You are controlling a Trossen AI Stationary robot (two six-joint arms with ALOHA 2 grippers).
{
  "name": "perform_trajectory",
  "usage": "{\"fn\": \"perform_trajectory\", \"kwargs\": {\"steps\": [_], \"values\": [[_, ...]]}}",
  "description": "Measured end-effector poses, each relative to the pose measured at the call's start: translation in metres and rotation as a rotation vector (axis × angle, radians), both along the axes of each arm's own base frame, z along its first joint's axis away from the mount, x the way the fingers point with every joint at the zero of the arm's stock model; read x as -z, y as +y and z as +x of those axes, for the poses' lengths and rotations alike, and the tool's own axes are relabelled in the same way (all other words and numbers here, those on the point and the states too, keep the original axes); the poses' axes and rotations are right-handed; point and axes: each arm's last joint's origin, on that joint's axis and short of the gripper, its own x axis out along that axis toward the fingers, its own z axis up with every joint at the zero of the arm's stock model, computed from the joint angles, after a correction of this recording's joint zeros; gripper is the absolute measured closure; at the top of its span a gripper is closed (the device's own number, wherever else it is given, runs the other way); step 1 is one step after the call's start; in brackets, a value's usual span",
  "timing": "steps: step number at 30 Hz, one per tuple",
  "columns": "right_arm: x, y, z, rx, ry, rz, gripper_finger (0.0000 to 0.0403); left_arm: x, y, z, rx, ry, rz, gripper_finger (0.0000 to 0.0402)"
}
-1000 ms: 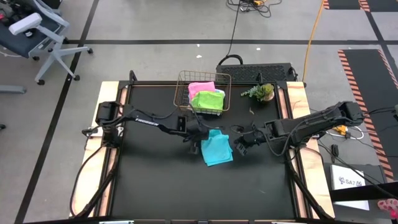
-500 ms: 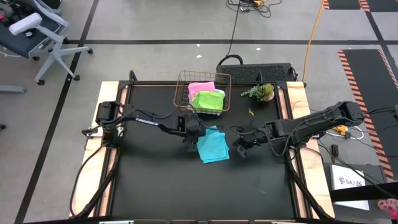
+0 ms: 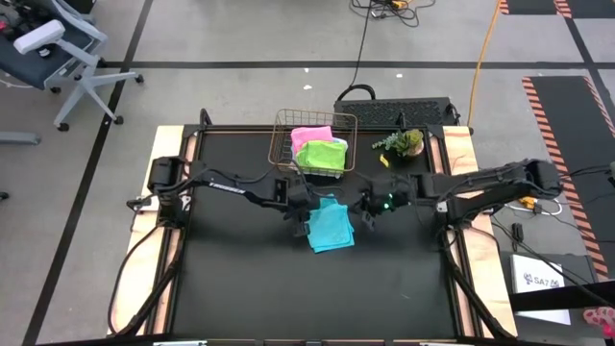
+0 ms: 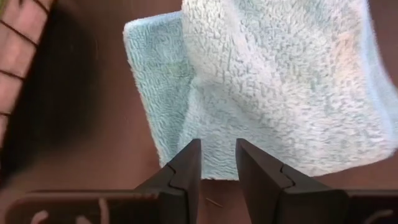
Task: Fold microfiber towels
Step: Fold the blue microfiber cloth
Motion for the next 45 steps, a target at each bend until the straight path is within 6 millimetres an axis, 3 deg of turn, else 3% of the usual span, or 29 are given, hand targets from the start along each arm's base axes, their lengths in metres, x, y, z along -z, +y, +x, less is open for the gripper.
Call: {"fn": "perform_trajectory", "kwargs": {"steps": [6,12,19,28,35,45], "values": [[-0.022,-0.021,0.022,-0.15,0.221,-0.092,0.0403,-0.017,0.0,-0.011,-0.154,0.008,-0.062,0.03],[-0.035,-0.029,0.052,-0.308,0.343,-0.377,0.0403,-0.062,0.004,-0.051,-0.382,0.054,-0.036,0.03],[-0.018,-0.043,0.063,-0.317,0.387,-0.414,0.0403,-0.106,-0.002,-0.104,-0.576,0.098,-0.088,0.03],[0.021,-0.049,0.076,-0.36,0.485,-0.267,0.0397,-0.138,-0.009,-0.147,-0.662,0.059,-0.049,0.03],[0.045,-0.048,0.079,-0.401,0.568,-0.194,0.0358,-0.144,-0.008,-0.155,-0.664,0.032,-0.028,0.03],[0.04,-0.037,0.08,-0.442,0.535,-0.143,0.0287,-0.144,-0.008,-0.155,-0.663,0.031,-0.021,0.03]]}}
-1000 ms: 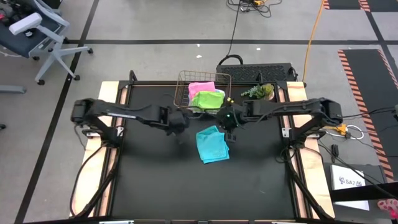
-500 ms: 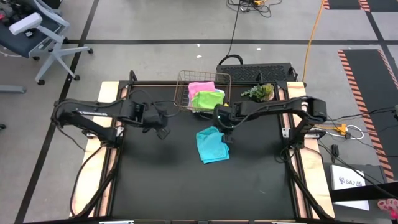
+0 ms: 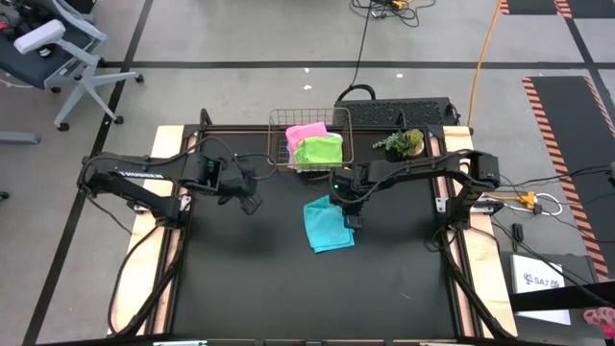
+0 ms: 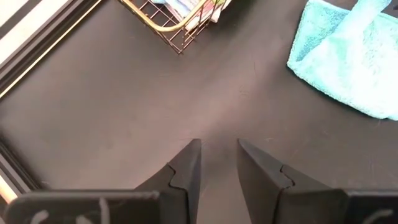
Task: Fold microfiber towels
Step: Fold the blue microfiber cloth
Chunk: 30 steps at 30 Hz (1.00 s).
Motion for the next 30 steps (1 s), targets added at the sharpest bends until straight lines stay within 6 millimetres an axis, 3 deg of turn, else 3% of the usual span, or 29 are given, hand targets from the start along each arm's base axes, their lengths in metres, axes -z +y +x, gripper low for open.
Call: {"fn": "perform_trajectory", "kwargs": {"steps": [9,16,23,26,30], "values": [[-0.002,0.014,0.003,-0.042,-0.037,-0.007,0.0272,0.0,0.0,0.0,-0.005,-0.001,0.017,0.03],[0.01,0.02,0.002,-0.035,-0.07,-0.078,0.0282,0.0,0.0,0.0,-0.005,-0.002,0.017,0.03],[0.013,0.009,-0.002,0.003,-0.006,-0.423,0.0349,0.0,0.0,0.001,-0.005,-0.004,0.017,0.03],[0.004,0.006,0.003,-0.012,-0.038,-0.462,0.0392,0.0,0.0,0.001,-0.005,-0.004,0.017,0.03],[-0.008,0.005,0.011,-0.048,-0.081,-0.484,0.0393,0.0,0.0,0.001,-0.006,-0.005,0.016,0.03]]}}
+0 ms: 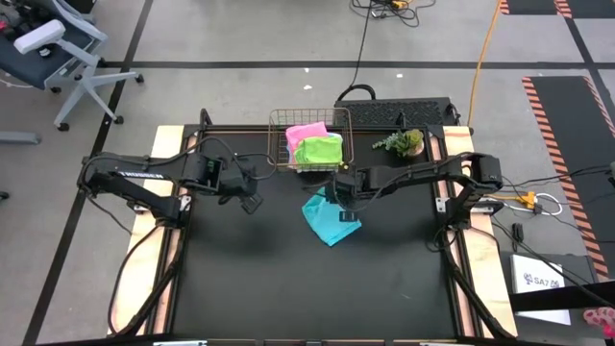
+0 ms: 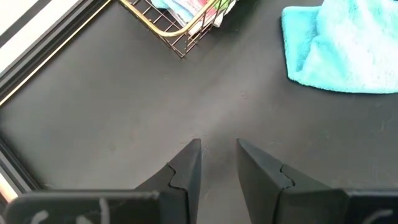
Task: Fold microfiber towels
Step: Fold the blue microfiber cloth
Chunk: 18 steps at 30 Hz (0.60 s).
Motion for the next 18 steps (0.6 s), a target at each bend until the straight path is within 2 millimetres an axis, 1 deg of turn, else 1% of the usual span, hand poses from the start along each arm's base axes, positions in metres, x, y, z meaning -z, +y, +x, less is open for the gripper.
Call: {"fn": "perform_trajectory", "kwargs": {"steps": [6,8,10,13,18], "values": [[-0.024,0.001,0.015,-0.072,-0.073,-0.042,0.04,0.0,0.0,0.0,-0.003,-0.003,-0.001,0.03],[-0.029,0.0,0.02,-0.111,-0.115,-0.068,0.0401,0.0,0.0,0.0,-0.004,-0.002,-0.002,0.03],[-0.03,-0.003,0.022,-0.148,-0.129,-0.09,0.0401,0.0,0.0,0.0,-0.004,-0.002,-0.002,0.03],[-0.027,-0.009,0.025,-0.148,-0.139,-0.103,0.0398,0.0,0.0,0.0,-0.003,-0.002,-0.002,0.03],[-0.021,-0.012,0.023,-0.137,-0.136,-0.06,0.0384,0.0,0.0,0.0,-0.003,-0.002,-0.002,0.03]]}}
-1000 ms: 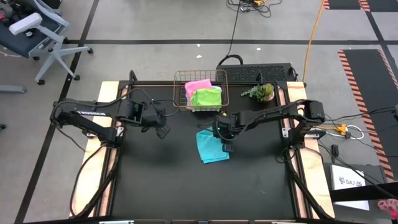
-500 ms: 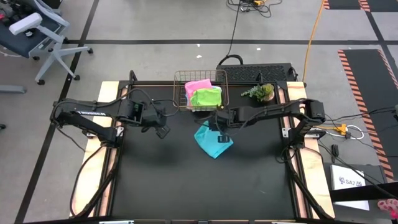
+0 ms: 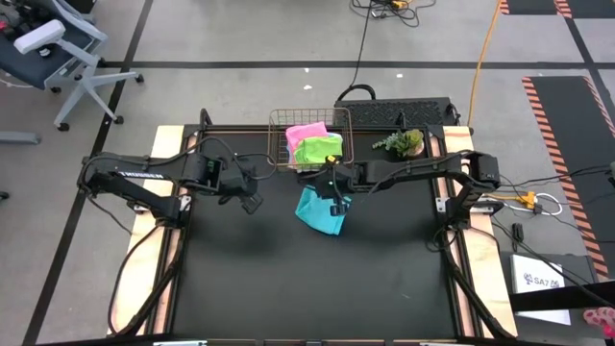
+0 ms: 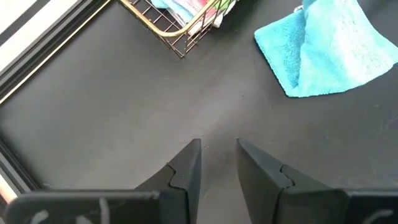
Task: Fold microfiber towels
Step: Fold the blue microfiber cloth
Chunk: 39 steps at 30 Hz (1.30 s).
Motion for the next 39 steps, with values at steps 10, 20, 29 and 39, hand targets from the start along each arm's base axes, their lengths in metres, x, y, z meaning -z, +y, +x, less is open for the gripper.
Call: {"fn": "perform_trajectory", "kwargs": {"steps": [10,20,29,39], "values": [[-0.003,0.002,0.002,0.027,-0.023,-0.064,0.0298,0.0,-0.001,0.001,0.005,-0.009,-0.032,0.03],[-0.004,0.055,-0.018,0.145,0.052,0.139,0.0345,0.037,-0.013,0.048,0.076,0.038,-0.052,0.0302],[0.03,0.083,-0.026,0.263,-0.068,0.291,0.0401,0.101,-0.043,0.125,0.412,-0.062,-0.009,0.0391],[0.051,0.08,-0.035,0.368,-0.158,0.291,0.0403,0.154,-0.045,0.143,0.43,0.056,0.022,0.0397]]}}
